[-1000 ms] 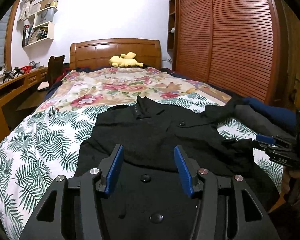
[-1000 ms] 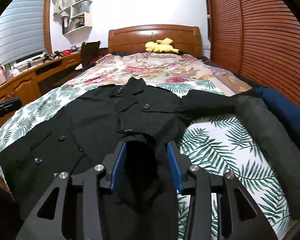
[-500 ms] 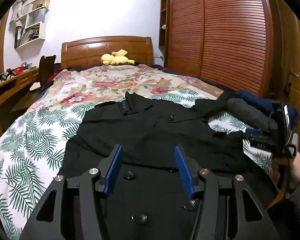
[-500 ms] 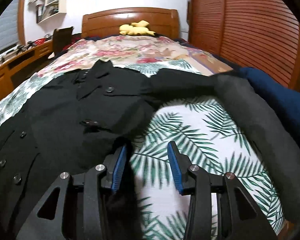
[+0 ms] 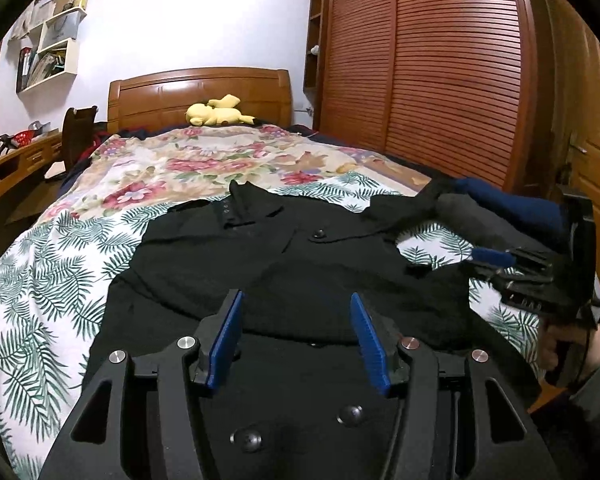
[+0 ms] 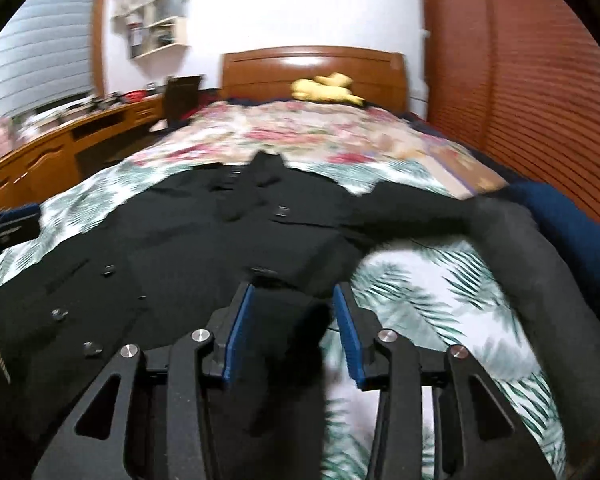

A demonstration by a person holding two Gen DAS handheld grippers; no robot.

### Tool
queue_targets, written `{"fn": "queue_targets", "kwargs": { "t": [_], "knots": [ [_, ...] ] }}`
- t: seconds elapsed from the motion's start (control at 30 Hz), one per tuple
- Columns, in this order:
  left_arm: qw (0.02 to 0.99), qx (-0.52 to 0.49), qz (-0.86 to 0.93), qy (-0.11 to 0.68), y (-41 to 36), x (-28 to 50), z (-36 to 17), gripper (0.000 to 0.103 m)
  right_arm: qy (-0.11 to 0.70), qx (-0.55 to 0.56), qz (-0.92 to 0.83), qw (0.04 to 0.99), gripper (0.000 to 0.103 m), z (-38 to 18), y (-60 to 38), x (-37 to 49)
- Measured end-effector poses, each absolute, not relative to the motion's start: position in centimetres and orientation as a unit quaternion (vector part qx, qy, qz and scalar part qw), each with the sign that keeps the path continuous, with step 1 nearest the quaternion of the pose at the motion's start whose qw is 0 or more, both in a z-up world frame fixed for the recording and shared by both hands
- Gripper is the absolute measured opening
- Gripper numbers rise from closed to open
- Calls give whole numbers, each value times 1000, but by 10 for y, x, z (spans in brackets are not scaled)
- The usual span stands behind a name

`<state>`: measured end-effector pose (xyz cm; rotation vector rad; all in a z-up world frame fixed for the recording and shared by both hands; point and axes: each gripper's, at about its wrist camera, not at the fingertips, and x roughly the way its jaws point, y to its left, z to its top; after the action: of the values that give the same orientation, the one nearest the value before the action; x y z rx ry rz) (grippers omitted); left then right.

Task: Fold large clothes
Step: 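Move the right gripper to the other outstretched coat sleeve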

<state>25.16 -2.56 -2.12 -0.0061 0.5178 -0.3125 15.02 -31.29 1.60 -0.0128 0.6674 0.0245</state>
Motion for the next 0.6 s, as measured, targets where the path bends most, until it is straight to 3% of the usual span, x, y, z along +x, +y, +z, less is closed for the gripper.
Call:
{"fn": "queue_targets", "kwargs": {
  "t": [0.17, 0.43, 0.6],
  "knots": [
    [952, -1, -161, 262, -36, 256, -25, 57, 343, -22, 48, 938, 36, 1, -293, 169],
    [948, 2, -164, 272, -46, 261, -31, 57, 442, 3, 38, 896, 36, -56, -310, 198],
    [949, 13, -157, 272, -51, 264, -33, 57, 442, -1, 38, 896, 36, -57, -311, 190]
  ]
}}
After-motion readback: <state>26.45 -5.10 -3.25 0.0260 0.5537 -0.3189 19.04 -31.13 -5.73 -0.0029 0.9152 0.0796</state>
